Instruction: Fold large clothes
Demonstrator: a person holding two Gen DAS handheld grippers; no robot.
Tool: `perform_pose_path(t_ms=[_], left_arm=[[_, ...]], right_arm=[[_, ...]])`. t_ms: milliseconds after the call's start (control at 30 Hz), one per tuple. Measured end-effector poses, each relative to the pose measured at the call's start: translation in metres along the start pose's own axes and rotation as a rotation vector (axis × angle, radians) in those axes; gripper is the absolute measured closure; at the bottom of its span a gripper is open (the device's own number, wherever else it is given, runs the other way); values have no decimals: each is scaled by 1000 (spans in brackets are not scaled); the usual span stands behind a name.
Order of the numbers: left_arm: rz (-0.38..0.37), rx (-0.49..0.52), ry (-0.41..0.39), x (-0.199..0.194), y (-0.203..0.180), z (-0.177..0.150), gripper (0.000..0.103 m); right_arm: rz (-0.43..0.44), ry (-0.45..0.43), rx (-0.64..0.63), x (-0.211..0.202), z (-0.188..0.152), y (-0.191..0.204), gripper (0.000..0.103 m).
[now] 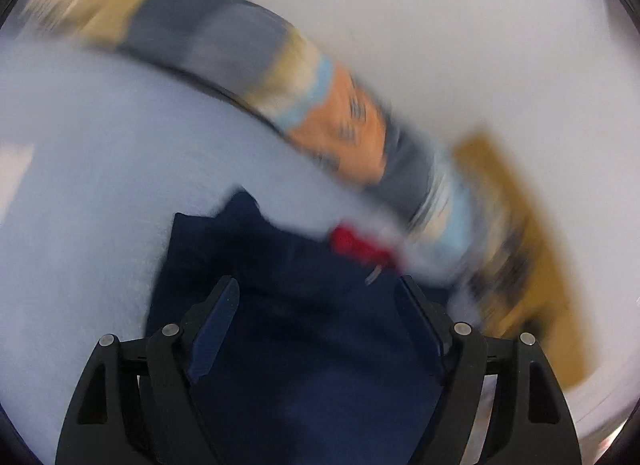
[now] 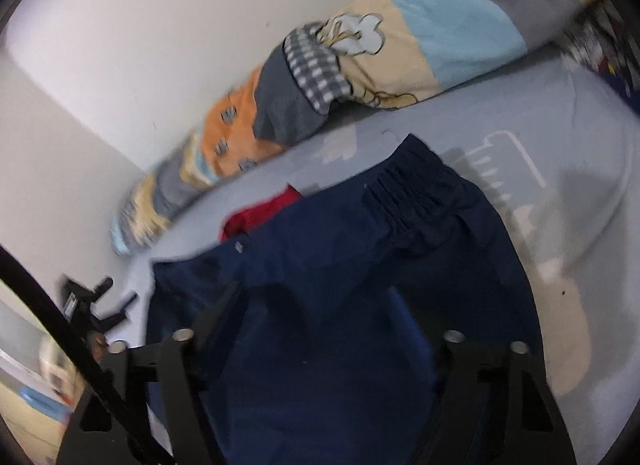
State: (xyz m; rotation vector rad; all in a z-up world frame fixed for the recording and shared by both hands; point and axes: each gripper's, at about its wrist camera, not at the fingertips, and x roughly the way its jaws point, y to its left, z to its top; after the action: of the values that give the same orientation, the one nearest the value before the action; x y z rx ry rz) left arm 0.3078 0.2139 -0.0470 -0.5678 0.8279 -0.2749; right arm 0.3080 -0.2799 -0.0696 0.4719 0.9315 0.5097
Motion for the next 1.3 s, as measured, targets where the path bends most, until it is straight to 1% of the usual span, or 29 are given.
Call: perform_pose_path(t_ms=[33, 67, 100, 133, 167, 200, 233, 267, 300, 333, 367, 400, 467, 500, 533, 567, 600, 633, 667, 700, 767, 833, 867, 967, 1067, 1133, 1167, 1233, 1300], left_arm=[[16, 80, 60, 18, -14, -8, 29], [61, 160, 129, 43, -27, -15, 38], [94, 189, 162, 55, -32, -18, 43], [144, 243, 196, 75, -39, -20, 47], [207, 277, 193, 87, -42, -19, 54], [293, 286, 185, 97, -40, -18, 56], [353, 259, 173, 102, -34, -12, 57], [373, 179, 145, 102, -21, -3, 61], [379, 100, 115, 97, -7, 4, 64], [365, 41, 99, 92, 4, 7, 69], [329, -74, 82, 83, 25, 10, 82], [300, -154, 71, 74, 42, 8, 93], [280, -193, 58, 58, 55, 1, 99], [276, -197, 45, 51, 58, 0, 100], [271, -201, 17, 34, 61, -4, 99], [252, -197, 15, 21, 63, -10, 98], [227, -200, 17, 10, 64, -15, 88], [184, -211, 25, -3, 68, -24, 81], [127, -231, 42, -17, 73, -36, 66], [84, -240, 48, -25, 73, -44, 57], [49, -247, 59, -43, 78, -63, 49], [-5, -262, 56, -71, 83, -89, 46], [-19, -273, 56, -80, 82, -99, 38], [-32, -310, 30, -108, 86, -135, 31], [-31, -360, 36, -126, 93, -179, 31], [-16, -371, 52, -132, 94, -200, 31], [-17, -367, 38, -136, 92, -211, 31], [-13, -353, 22, -141, 89, -224, 31], [-3, -317, 30, -138, 80, -229, 28]], right_arm=[[-7, 15, -30, 6, -2, 5, 41], [-18, 30, -57, 12, -3, 11, 45], [-36, 40, -72, 17, -4, 13, 49], [-47, 51, -83, 23, -5, 15, 51], [-51, 57, -92, 28, -4, 16, 54], [-70, 65, -112, 35, -3, 17, 56], [-108, 78, -131, 43, -2, 17, 59], [-165, 85, -125, 51, 1, 10, 60], [-187, 86, -111, 54, 3, 3, 65], [-236, 97, -93, 59, 7, -9, 74], [-280, 105, -65, 60, 10, -21, 82], [-292, 97, 4, 56, 14, -39, 89], [-271, 75, 69, 44, 15, -54, 89], [-286, 60, 73, 36, 16, -57, 89], [-307, 43, 63, 27, 15, -58, 87], [-316, 34, 51, 17, 13, -58, 85], [-304, 30, 51, 6, 9, -58, 69], [-256, 26, 67, -7, 3, -60, 54], [-201, 24, 88, -20, -2, -66, 49], [-162, 25, 109, -32, -6, -71, 46], [-132, 23, 128, -59, -20, -82, 45], [-122, 13, 146, -80, -34, -91, 42], [-113, 14, 163, -88, -42, -95, 42], [-63, 30, 258, -111, -74, -117, 42], [-35, 34, 326, -120, -102, -132, 42], [-1, 38, 362, -123, -120, -137, 42], [13, 39, 374, -124, -127, -137, 42], [45, 33, 386, -126, -141, -134, 41], [74, 29, 398, -125, -150, -130, 35]])
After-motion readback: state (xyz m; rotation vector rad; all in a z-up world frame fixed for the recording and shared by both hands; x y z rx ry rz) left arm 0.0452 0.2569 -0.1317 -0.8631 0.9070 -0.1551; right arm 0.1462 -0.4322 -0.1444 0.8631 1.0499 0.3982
